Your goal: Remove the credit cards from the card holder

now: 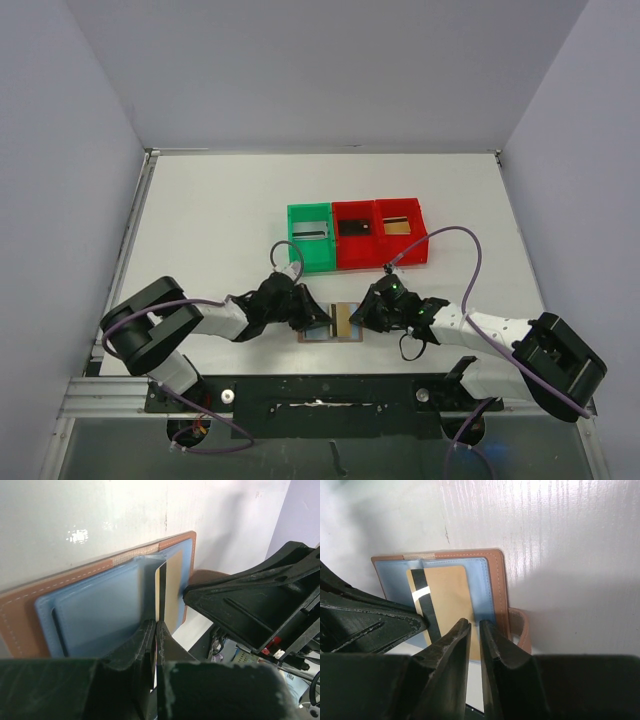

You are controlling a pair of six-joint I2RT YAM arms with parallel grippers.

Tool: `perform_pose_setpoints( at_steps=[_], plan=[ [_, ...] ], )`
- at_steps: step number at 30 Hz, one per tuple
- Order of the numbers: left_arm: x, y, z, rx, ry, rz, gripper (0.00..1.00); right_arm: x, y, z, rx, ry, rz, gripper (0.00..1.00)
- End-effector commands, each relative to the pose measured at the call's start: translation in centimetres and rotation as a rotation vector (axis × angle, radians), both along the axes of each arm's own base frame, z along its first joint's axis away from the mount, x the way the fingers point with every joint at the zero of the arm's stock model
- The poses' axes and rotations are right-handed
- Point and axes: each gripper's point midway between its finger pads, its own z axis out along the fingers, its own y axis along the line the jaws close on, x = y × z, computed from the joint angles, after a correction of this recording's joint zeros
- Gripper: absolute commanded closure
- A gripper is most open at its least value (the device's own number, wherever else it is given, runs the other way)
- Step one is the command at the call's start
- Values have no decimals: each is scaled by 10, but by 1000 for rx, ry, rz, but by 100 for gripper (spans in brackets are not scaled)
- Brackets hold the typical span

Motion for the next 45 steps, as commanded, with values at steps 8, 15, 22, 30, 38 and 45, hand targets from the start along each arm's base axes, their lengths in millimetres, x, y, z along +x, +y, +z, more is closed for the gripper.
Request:
perform_pose_setpoints(
  at_steps=[8, 15, 22, 30, 38, 45],
  plan=[
    [3, 9, 16, -32, -53, 36, 100, 11, 3, 17, -12, -78, 43, 83],
    [6, 5, 22, -41, -72, 25, 100, 27, 23, 58, 2, -213, 118, 79],
    [7, 1, 25, -59, -75, 11, 100, 13, 24, 18, -20, -60, 88, 79],
    [4, -5, 29, -103, -76, -8, 90, 1, 17, -2, -62, 8, 84, 79],
    [3, -11, 23, -96, -51, -33, 84, 1, 16, 1, -55, -4, 84, 79],
    [4, -14, 24, -94, -48, -39, 84, 1, 16, 1, -38, -10, 78, 79]
  ],
)
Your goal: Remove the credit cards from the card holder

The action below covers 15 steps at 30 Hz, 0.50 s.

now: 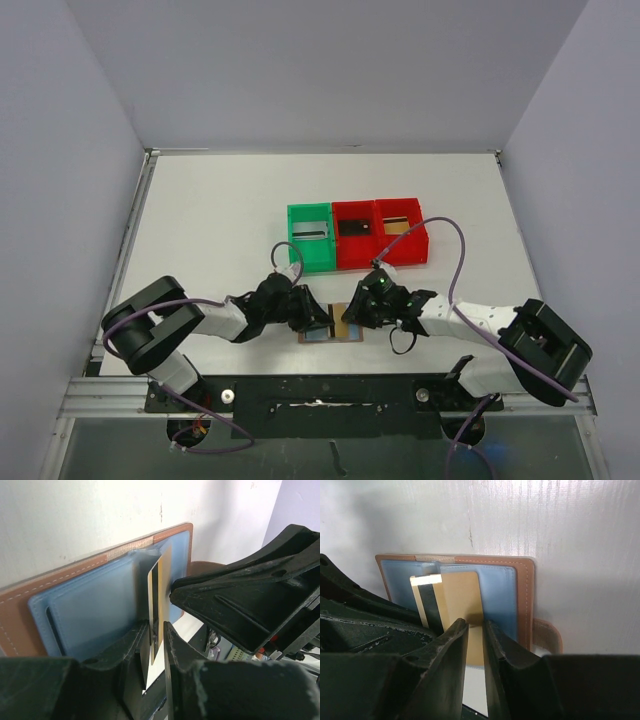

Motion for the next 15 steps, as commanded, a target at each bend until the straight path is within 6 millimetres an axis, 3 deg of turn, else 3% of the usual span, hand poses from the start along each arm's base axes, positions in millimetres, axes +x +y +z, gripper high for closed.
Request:
perform_pose_setpoints(
  at_steps=[1, 6, 7, 9, 15],
  plan=[
    [11, -16, 22, -67, -53, -18, 84, -2, -2, 0, 14, -9, -7, 79],
    [16, -2, 16, -20, -31, 15, 100, 4, -5, 6, -16, -31, -3, 79],
    [17, 9, 15, -8, -28, 40, 100, 9, -7, 14, -29, -62, -7, 78],
    [16, 15, 20, -9, -45, 45, 100, 13, -7, 23, -15, -94, -14, 76],
    [18, 20, 41, -9, -99, 32, 100, 32, -20, 50, -10, -192, -78, 51]
  ],
)
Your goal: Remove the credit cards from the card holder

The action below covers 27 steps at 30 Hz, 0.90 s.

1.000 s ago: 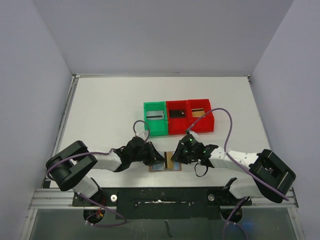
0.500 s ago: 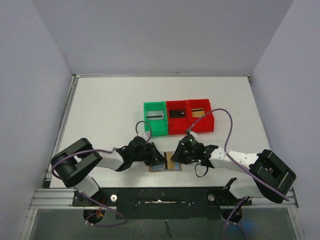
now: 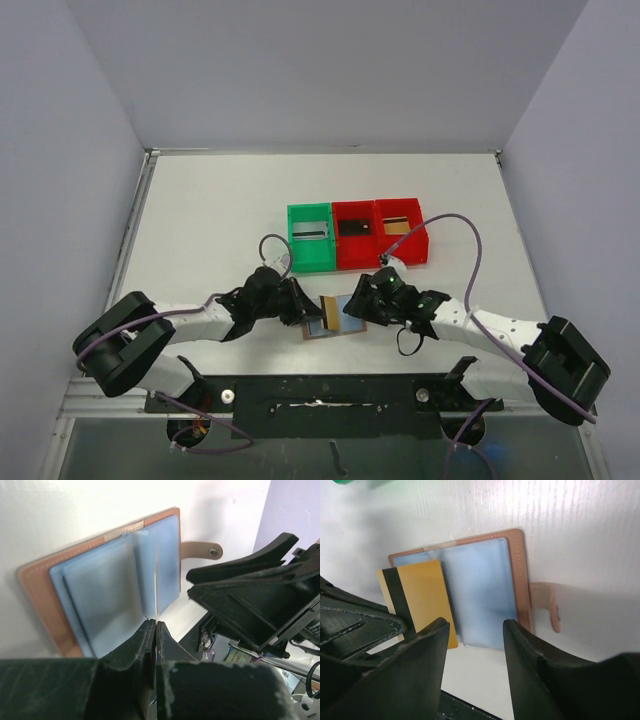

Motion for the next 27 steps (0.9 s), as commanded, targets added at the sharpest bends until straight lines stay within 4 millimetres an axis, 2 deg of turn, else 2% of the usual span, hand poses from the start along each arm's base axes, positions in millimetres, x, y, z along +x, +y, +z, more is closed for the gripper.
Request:
perform_pose_setpoints(
  at_steps=[1, 6, 10, 14, 16, 18, 21, 27],
  plan=[
    [5, 1, 20, -3, -73, -21, 100, 28, -10, 36, 0, -133, -74, 48],
    [1, 7, 22, 32, -76, -43, 100, 43, -29, 60, 44, -200, -130, 40],
    [1, 14, 28, 50, -96, -36, 100, 59, -55, 76, 93, -234, -173, 35],
    [5, 17, 43, 24, -146, -10, 100, 72, -82, 92, 135, -274, -226, 27],
    [8, 15, 59, -16, -193, -3, 100, 75, -91, 95, 136, -279, -239, 22],
    [11, 13, 74, -51, -240, -2, 100, 75, -89, 100, 151, -296, -203, 18],
    [13, 13, 96, -103, -306, 9, 100, 72, -73, 113, 224, -343, -108, 14],
    [10, 9, 127, -227, -392, 5, 100, 59, -46, 149, 390, -460, 57, 14]
  ],
)
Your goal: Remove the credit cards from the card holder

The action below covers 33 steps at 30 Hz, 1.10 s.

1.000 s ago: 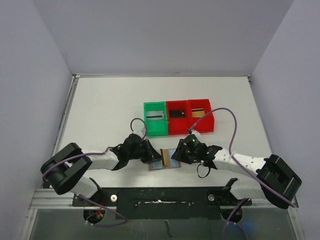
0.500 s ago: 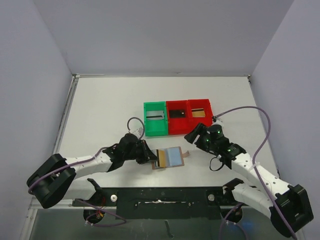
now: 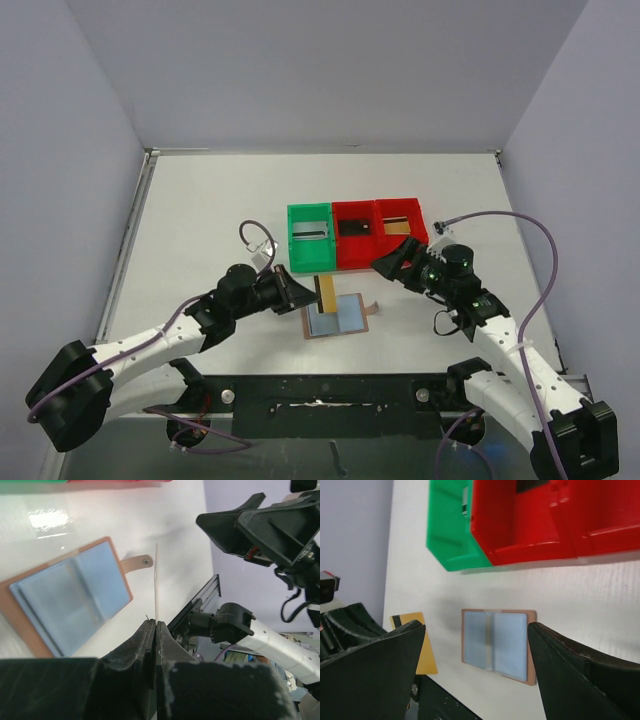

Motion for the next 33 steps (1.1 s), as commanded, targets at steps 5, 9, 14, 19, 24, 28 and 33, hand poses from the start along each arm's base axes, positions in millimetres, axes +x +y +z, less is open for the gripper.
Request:
perform_pose_setpoints(
  at_steps=[5, 9, 14, 19, 24, 28, 33],
  plan=[
    [6, -18, 63, -191, -179, -58, 100, -16, 45, 59, 201, -216, 289, 21],
    [9, -20, 75, -226, -211, -52, 100, -21, 59, 63, 216, -238, 346, 25],
    [9, -21, 81, -238, -236, -57, 100, -32, 80, 61, 224, -236, 433, 36],
    [4, -25, 85, -268, -241, -95, 100, -31, 87, 55, 238, -220, 446, 42],
    [-2, -27, 86, -292, -240, -128, 100, -38, 94, 61, 291, -247, 504, 50],
    [-3, -28, 86, -303, -236, -135, 100, -47, 98, 65, 323, -253, 560, 56],
    [-5, -27, 92, -322, -251, -136, 100, -55, 99, 67, 341, -256, 625, 64]
  ],
)
